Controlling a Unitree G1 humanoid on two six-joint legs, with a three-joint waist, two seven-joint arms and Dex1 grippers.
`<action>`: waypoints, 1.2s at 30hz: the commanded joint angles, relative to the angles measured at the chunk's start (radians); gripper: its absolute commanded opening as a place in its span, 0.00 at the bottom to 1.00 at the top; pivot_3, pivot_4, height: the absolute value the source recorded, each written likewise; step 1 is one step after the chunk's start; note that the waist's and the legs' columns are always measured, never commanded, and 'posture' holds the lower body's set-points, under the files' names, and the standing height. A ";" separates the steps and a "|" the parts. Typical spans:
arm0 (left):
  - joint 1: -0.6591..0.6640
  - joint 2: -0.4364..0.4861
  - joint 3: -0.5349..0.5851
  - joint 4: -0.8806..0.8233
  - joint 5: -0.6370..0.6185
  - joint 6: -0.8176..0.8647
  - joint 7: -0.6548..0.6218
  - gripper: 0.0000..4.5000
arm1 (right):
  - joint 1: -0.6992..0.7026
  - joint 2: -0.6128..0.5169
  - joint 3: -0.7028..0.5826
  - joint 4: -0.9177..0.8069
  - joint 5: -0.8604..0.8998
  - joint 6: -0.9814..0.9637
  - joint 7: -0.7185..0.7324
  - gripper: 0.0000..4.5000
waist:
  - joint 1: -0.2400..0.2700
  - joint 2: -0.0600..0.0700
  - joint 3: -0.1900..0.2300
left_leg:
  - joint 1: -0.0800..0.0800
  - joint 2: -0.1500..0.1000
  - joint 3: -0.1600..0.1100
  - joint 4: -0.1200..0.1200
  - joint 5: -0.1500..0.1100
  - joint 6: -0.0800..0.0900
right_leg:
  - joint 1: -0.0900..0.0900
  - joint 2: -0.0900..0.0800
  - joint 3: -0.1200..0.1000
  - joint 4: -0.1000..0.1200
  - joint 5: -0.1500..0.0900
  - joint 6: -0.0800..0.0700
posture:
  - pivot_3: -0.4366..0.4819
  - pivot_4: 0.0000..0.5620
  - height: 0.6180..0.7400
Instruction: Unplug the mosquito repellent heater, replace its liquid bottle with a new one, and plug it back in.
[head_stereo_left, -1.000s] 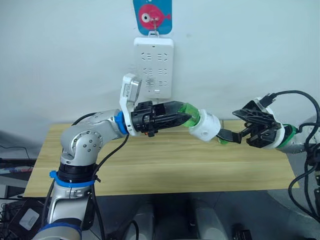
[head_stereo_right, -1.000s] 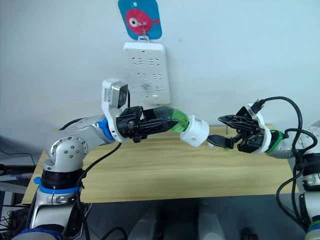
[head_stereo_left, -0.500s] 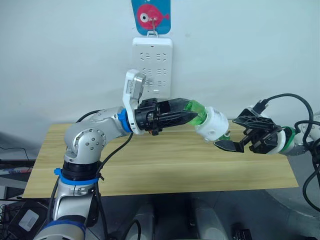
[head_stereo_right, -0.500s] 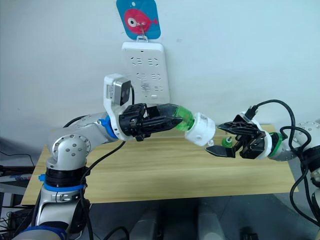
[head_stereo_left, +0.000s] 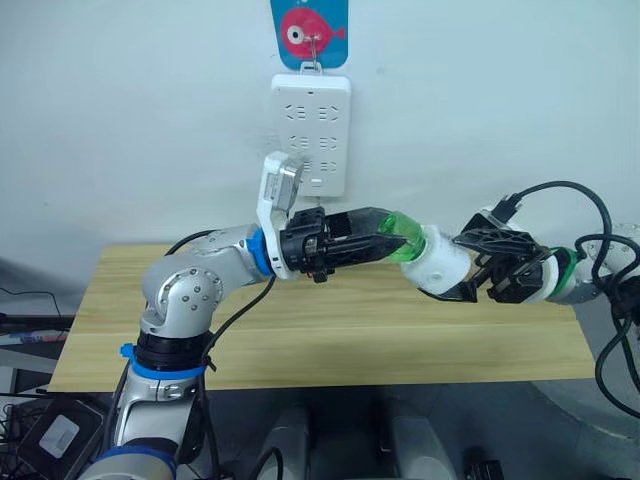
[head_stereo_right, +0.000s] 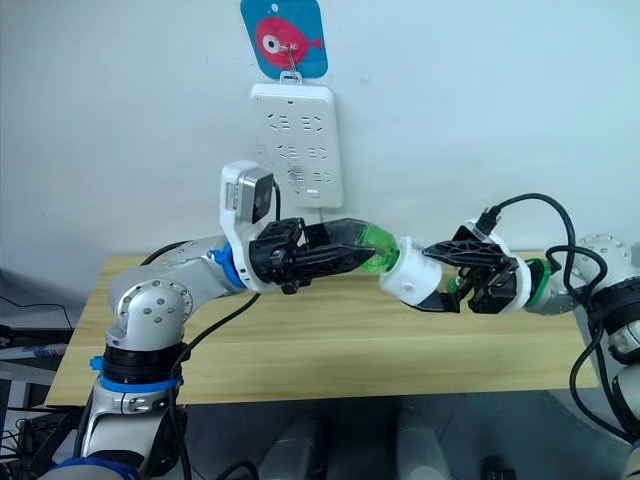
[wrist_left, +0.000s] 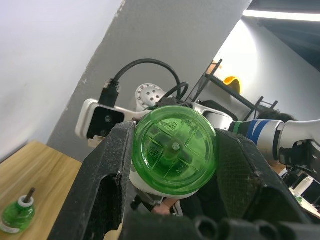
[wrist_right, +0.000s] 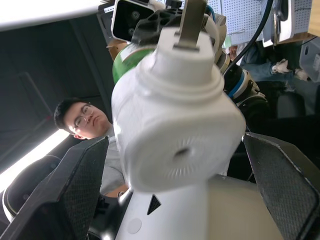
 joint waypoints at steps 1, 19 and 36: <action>-0.003 -0.015 -0.004 -0.065 -0.008 -0.034 -0.001 0.49 | -0.029 -0.005 0.002 0.006 0.025 0.010 0.012 0.99 | 0.000 0.000 0.000 | 0.000 0.000 0.000 0.000 0.000 0.000 | 0.000 0.000 0.000 0.000 0.000 0.000 | 0.38 0.47 1.00; 0.072 0.055 -0.079 -0.079 0.174 -0.201 -0.096 0.49 | -0.170 -0.126 0.222 -0.010 0.025 0.010 0.154 0.99 | 0.000 0.000 0.000 | 0.000 0.000 -0.001 0.000 -0.001 0.001 | 0.000 0.000 0.000 -0.001 0.000 0.000 | 0.37 0.48 1.00; 0.094 0.001 -0.104 -0.097 0.214 -0.240 -0.019 0.49 | -0.115 -0.070 0.082 0.015 0.025 0.010 0.008 0.99 | 0.007 0.000 0.000 | 0.000 0.000 -0.001 0.000 -0.001 0.002 | 0.000 0.000 0.000 -0.001 0.000 0.000 | 0.37 0.49 1.00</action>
